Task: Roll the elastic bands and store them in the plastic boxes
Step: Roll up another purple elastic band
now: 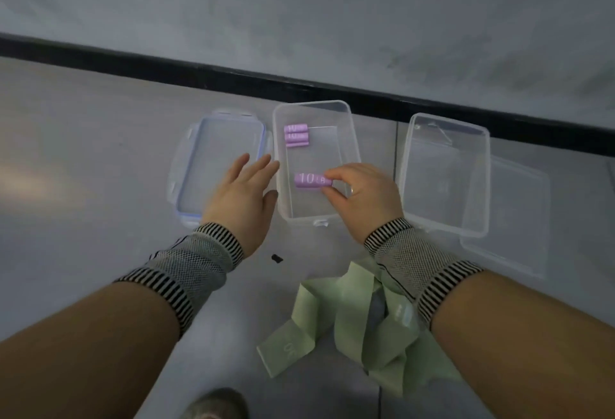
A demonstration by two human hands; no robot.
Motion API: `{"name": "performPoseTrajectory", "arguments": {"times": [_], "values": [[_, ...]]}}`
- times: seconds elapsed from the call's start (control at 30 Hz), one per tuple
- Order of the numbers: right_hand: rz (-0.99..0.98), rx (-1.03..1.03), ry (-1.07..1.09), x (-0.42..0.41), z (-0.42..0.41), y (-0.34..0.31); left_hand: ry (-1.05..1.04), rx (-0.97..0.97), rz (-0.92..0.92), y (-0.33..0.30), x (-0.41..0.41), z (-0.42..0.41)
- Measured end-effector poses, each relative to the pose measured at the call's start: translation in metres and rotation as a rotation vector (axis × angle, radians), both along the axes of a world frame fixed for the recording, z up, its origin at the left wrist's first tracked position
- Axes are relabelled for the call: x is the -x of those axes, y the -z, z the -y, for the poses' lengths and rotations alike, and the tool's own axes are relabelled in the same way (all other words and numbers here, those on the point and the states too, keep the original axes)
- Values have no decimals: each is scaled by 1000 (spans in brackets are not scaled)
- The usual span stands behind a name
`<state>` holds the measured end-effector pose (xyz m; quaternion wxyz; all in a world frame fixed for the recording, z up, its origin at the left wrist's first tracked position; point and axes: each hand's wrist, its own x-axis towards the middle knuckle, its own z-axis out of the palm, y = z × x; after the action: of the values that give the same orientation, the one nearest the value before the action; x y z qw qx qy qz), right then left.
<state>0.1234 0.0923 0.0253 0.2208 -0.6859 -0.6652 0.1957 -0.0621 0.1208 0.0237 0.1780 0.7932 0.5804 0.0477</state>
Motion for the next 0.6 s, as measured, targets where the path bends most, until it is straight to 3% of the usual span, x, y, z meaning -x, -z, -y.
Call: {"name": "performPoseTrajectory", "arguments": {"times": [0.33, 0.6], "values": [[57, 85, 2, 19, -102, 67, 26, 41, -56, 56, 0, -75], [160, 148, -34, 12, -122, 104, 95, 70, -93, 89, -3, -82]]}}
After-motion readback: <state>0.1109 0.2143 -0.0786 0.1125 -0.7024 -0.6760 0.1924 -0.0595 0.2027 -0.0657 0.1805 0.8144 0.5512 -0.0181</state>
